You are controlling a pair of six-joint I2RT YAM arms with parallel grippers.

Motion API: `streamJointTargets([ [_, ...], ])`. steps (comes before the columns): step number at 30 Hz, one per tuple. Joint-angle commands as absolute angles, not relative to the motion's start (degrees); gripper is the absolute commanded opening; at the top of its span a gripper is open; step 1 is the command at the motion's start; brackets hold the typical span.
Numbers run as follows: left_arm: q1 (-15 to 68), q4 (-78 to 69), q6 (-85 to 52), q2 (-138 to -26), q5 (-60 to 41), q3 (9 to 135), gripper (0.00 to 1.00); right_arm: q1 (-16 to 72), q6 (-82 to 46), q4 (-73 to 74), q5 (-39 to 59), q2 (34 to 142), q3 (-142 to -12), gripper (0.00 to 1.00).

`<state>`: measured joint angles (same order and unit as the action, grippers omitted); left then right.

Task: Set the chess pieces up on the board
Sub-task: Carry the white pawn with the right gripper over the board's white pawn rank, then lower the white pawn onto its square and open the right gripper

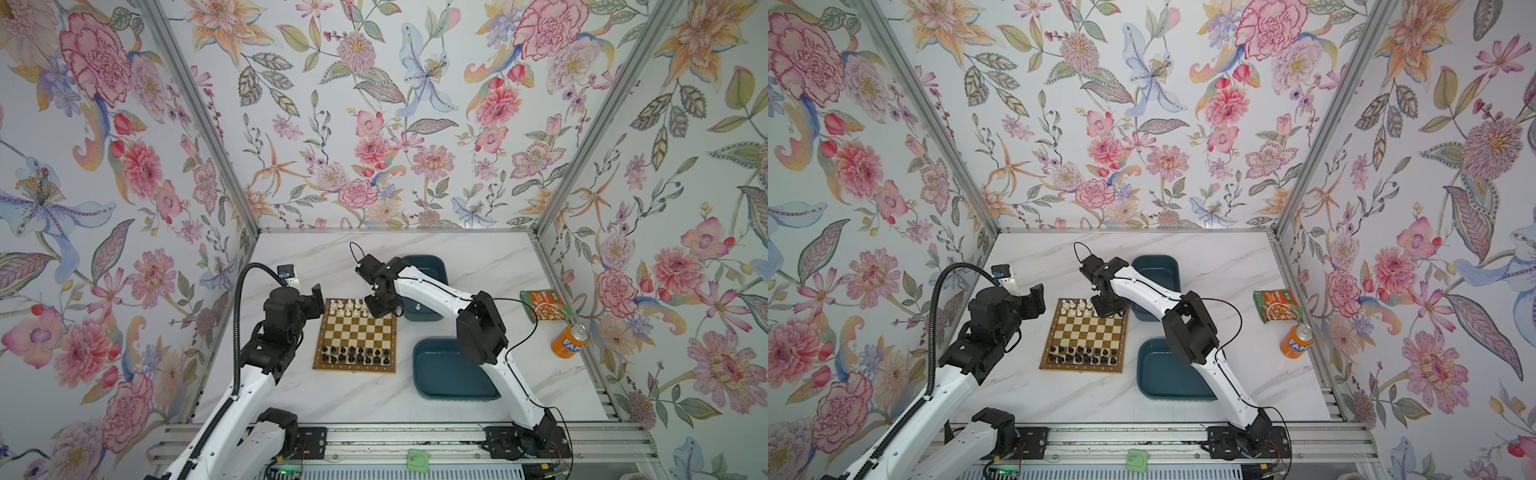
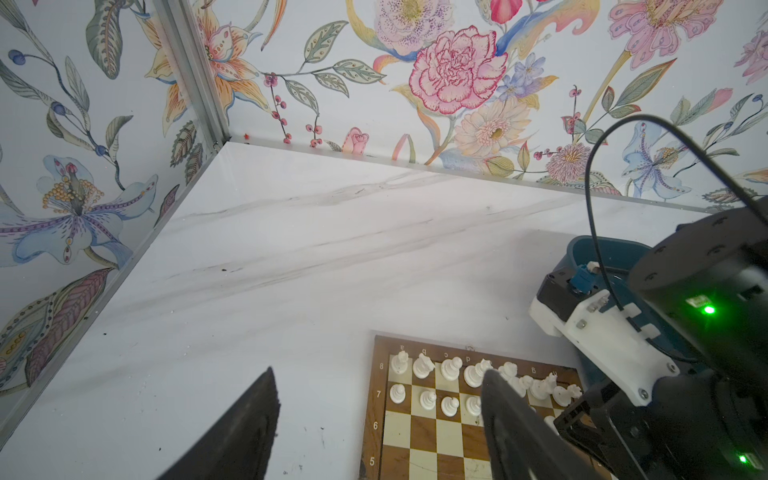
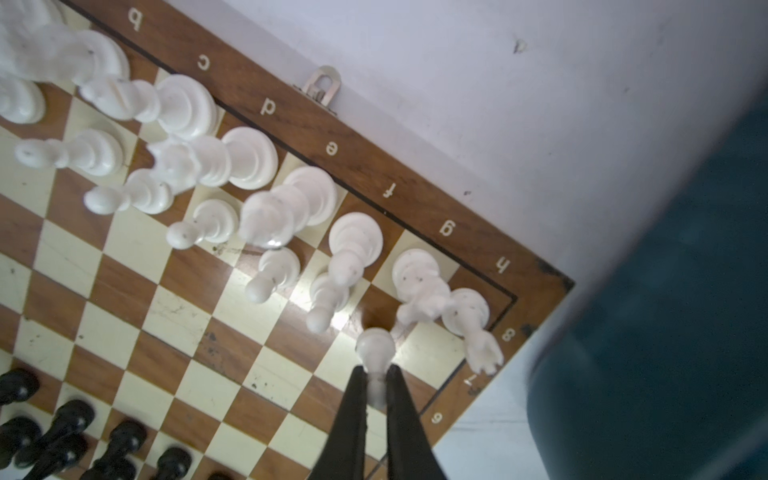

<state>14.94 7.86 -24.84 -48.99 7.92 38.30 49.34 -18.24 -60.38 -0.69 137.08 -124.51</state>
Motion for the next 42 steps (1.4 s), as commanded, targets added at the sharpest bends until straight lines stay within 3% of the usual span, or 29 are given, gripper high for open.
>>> streamJointTargets([
  [1, 14.2, 7.2, -24.4, -49.3, 8.4, 39.9, 0.78, 48.9, -18.1, -61.8, -1.4, 137.9, -125.5, 0.12],
  [42, 12.7, 8.2, -24.4, -47.5, 7.9, 38.6, 0.78, 49.0, -18.9, -62.4, -0.1, 139.4, -127.1, 0.18],
])
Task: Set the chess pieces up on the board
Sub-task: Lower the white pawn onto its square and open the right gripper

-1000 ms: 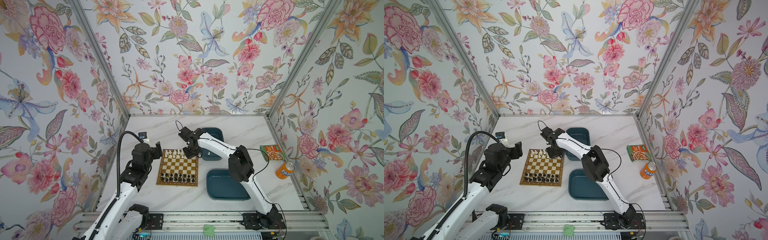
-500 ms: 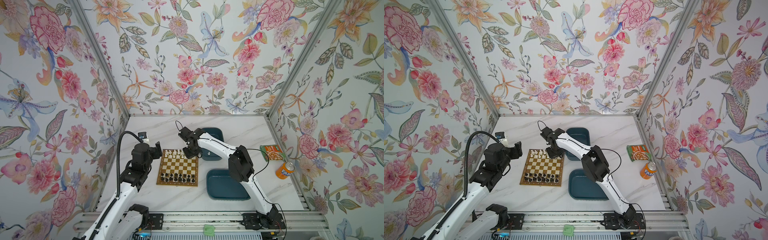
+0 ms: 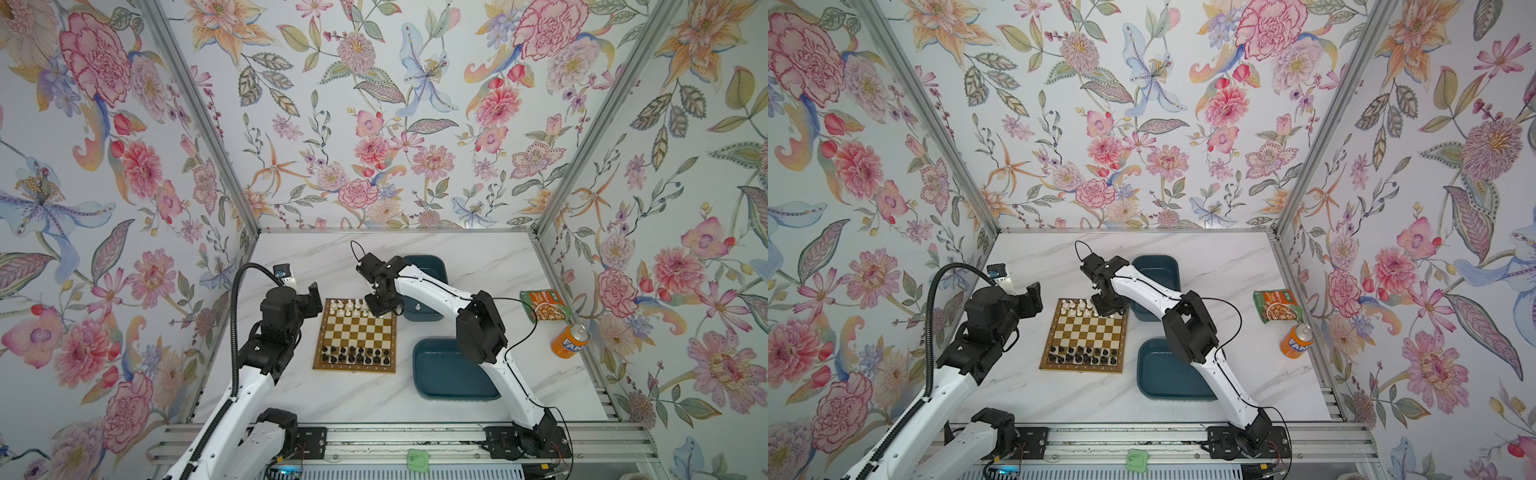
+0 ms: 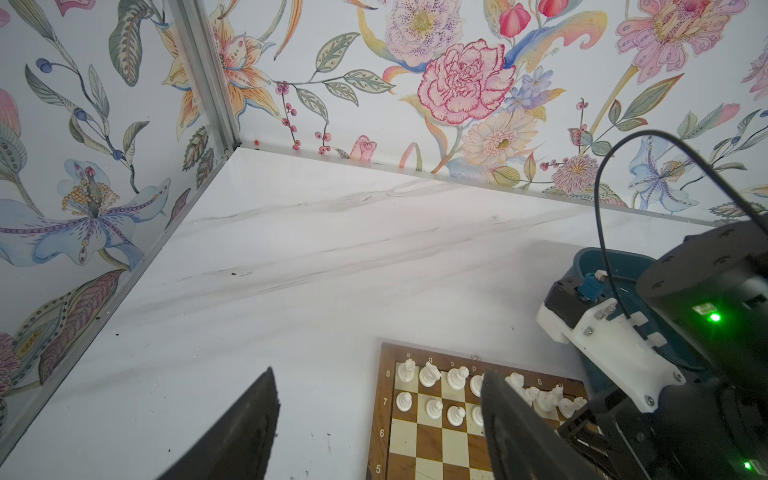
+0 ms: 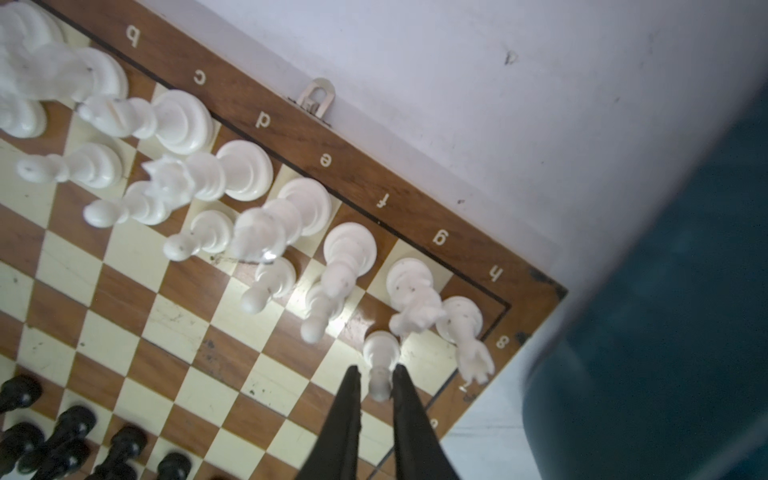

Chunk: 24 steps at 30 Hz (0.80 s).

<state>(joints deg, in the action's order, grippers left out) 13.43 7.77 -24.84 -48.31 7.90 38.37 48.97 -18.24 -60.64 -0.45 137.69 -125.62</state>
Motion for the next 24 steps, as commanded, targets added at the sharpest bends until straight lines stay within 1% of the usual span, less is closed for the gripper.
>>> streamJointTargets([
  [1, 12.6, 8.3, -24.3, -47.4, 8.0, 38.6, 0.78, 49.1, -19.1, -62.4, -0.1, 139.4, -127.1, 0.18],
  [5, 12.4, 8.2, -24.3, -47.2, 7.9, 38.5, 0.78, 49.2, -19.2, -62.7, -0.1, 139.3, -127.0, 0.17],
  [11, 12.2, 8.2, -24.2, -47.2, 7.6, 38.4, 0.78, 49.6, -19.3, -62.8, -0.2, 139.7, -127.1, 0.12],
  [24, 11.4, 9.1, -23.0, -46.8, 7.5, 39.1, 0.78, 49.6, -20.0, -62.8, -0.1, 140.9, -129.1, 0.10],
])
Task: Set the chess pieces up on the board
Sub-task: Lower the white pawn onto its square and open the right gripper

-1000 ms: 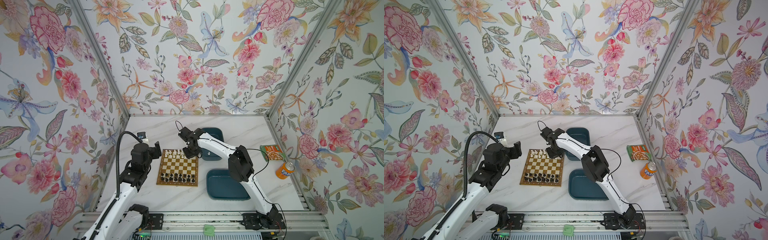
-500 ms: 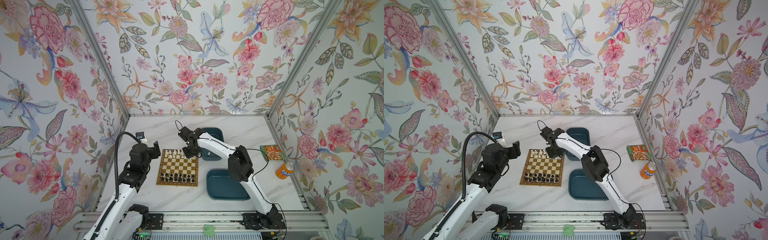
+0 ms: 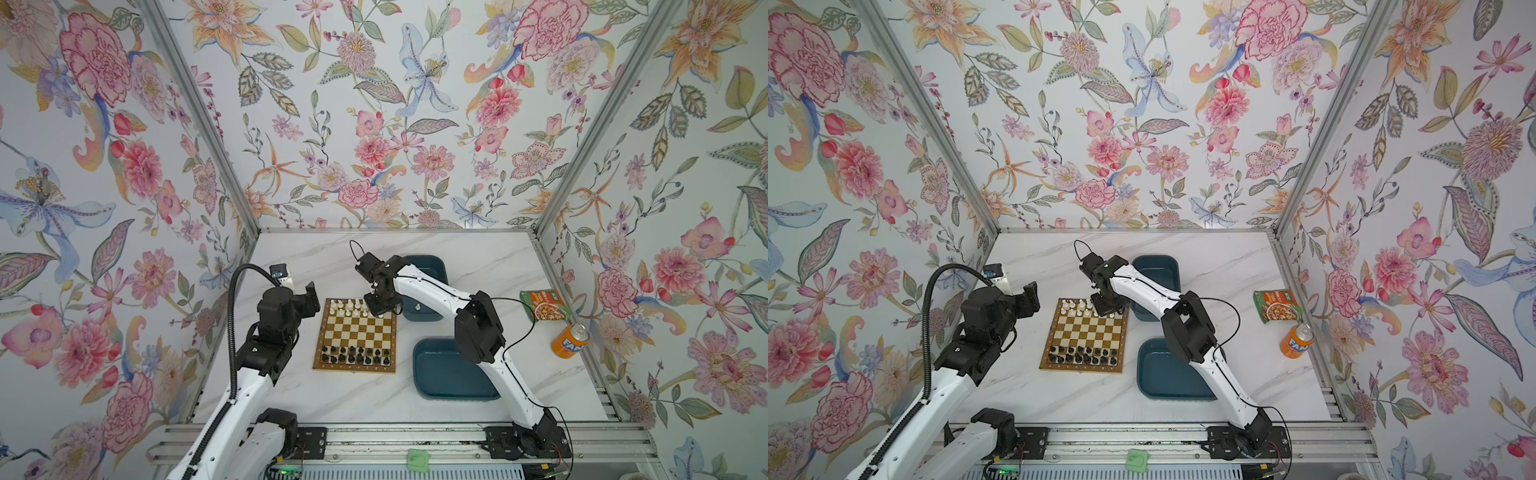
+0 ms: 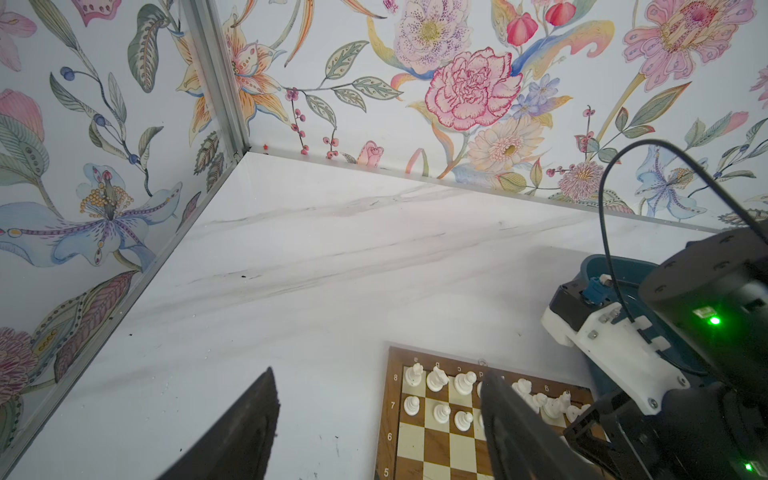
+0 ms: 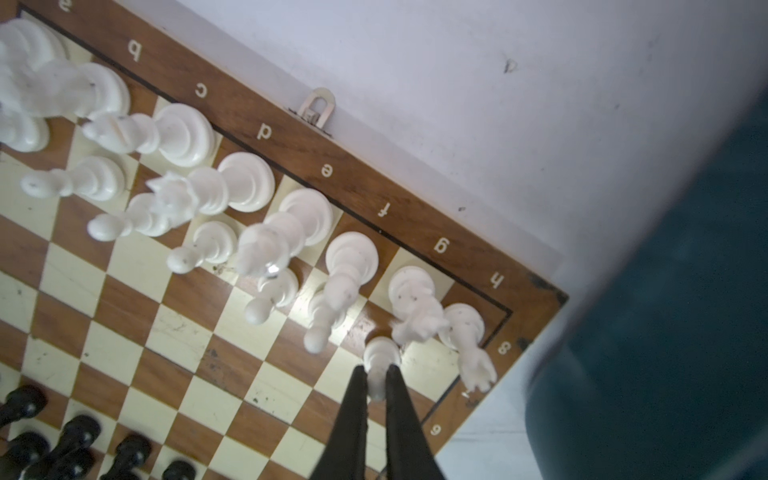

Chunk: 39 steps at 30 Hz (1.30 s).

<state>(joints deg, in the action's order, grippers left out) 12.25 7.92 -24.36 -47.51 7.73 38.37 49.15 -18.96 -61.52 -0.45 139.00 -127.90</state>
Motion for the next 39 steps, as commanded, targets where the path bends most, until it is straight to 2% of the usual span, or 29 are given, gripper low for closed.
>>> streamJointTargets([
  [1, 11.3, 9.1, -22.9, -46.9, 7.4, 39.1, 0.78, 49.6, -20.1, -62.8, -0.1, 140.9, -129.1, 0.10],
  [7, 11.0, 9.0, -22.5, -47.0, 6.6, 39.2, 0.78, 49.6, -20.4, -62.9, -0.3, 140.7, -128.9, 0.10],
  [11, 10.8, 8.7, -22.6, -47.4, 6.1, 39.2, 0.78, 49.7, -20.4, -63.2, -0.1, 140.7, -128.6, 0.18],
  [24, 10.5, 7.7, -23.4, -47.5, 5.4, 39.2, 0.77, 49.7, -19.9, -63.2, -1.3, 138.4, -128.8, 0.28],
  [39, 10.5, 4.0, -25.8, -49.6, 4.3, 39.6, 0.78, 47.3, -19.9, -63.2, -0.4, 130.6, -131.1, 0.42],
])
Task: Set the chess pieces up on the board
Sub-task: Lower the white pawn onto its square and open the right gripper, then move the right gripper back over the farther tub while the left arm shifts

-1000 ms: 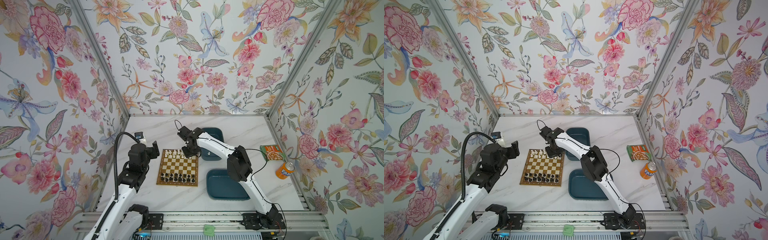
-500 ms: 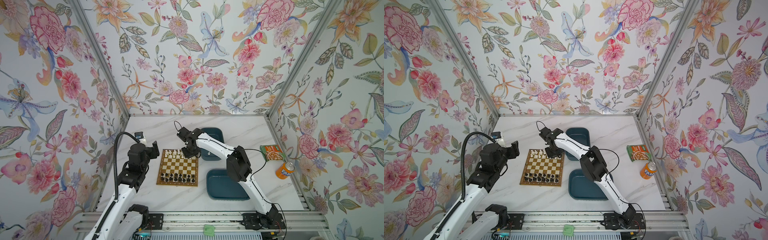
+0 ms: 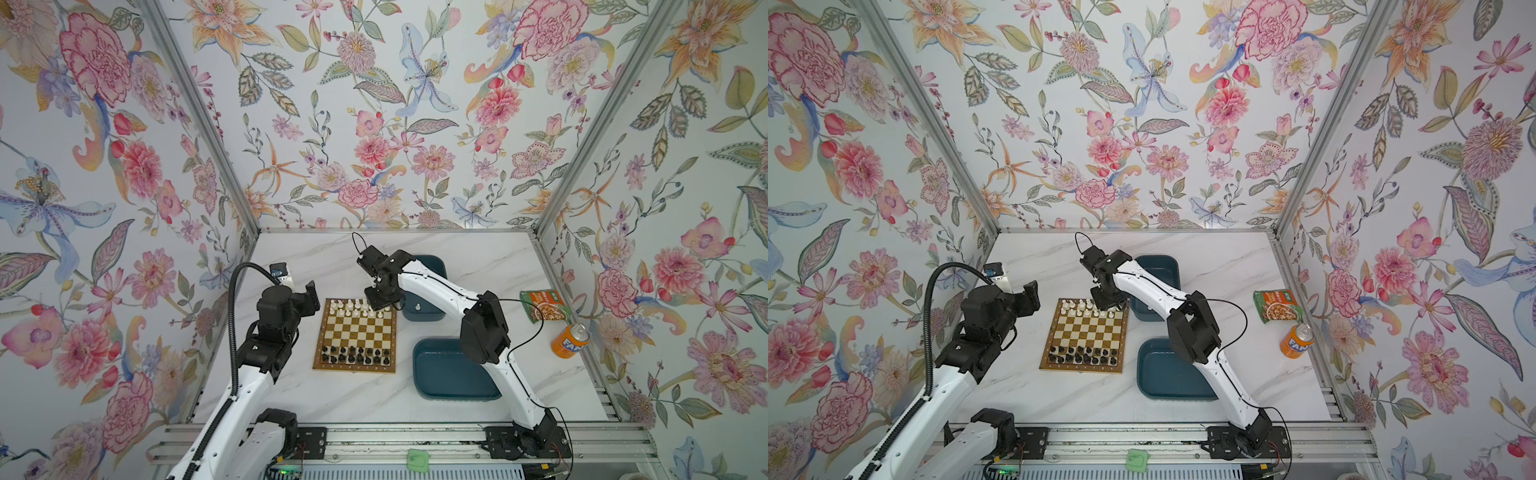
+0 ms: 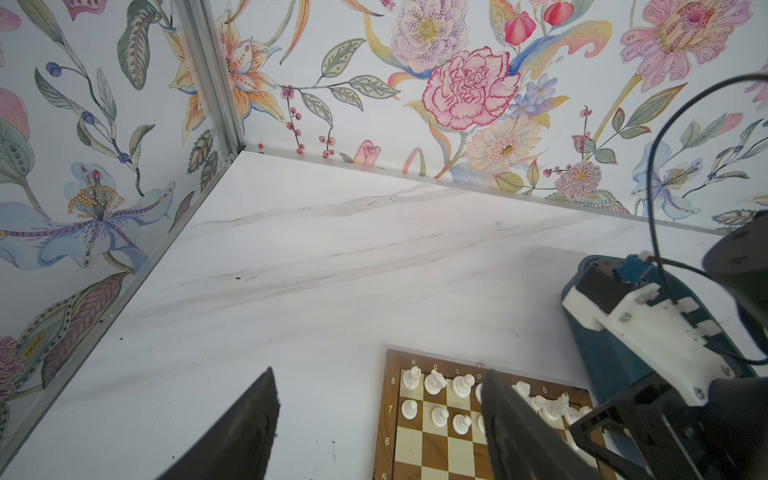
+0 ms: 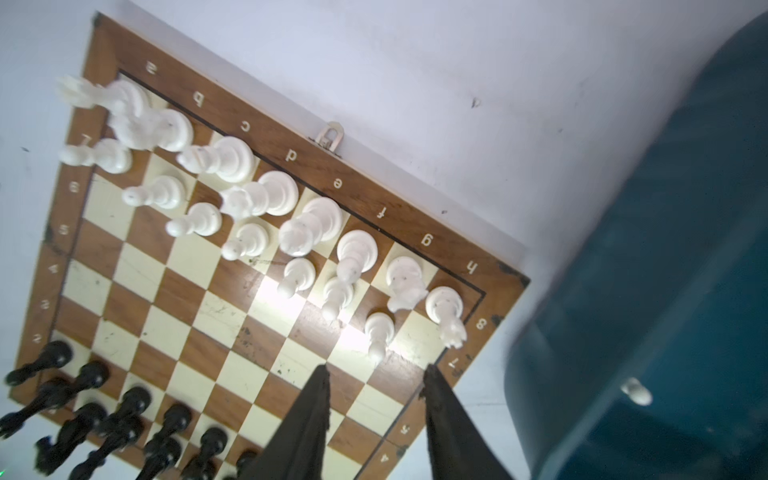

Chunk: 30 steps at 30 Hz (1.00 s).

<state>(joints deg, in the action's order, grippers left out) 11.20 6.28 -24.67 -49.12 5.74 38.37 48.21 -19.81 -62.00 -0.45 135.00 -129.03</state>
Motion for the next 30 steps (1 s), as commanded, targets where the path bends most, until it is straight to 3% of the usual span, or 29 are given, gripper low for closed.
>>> streamJointTargets([
  [1, 10.5, 3.6, -26.1, -50.0, 4.1, 39.7, 0.78, 46.9, -20.0, -63.2, -0.2, 130.1, -131.2, 0.42],
  [10, 10.5, -2.4, -26.0, -57.1, -1.1, 42.0, 0.79, 42.1, -19.9, -63.2, -1.7, 125.8, -127.7, 0.42],
  [13, 10.6, -5.5, -26.0, -61.2, -3.7, 43.3, 0.87, 40.1, -19.7, -63.2, -3.3, 124.7, -123.8, 0.42],
  [18, 10.7, -10.4, -25.6, -67.8, -7.2, 45.4, 0.90, 37.7, -19.5, -63.1, -5.2, 123.9, -118.1, 0.42],
  [25, 14.4, -13.5, -26.3, -77.3, -5.6, 52.8, 0.91, 33.8, -17.6, -61.9, -2.0, 124.5, -114.1, 0.42],
  [30, 18.3, -10.9, -26.2, -85.4, -3.9, 62.3, 0.91, 30.6, -15.6, -61.6, 2.3, 126.1, -113.7, 0.34],
])
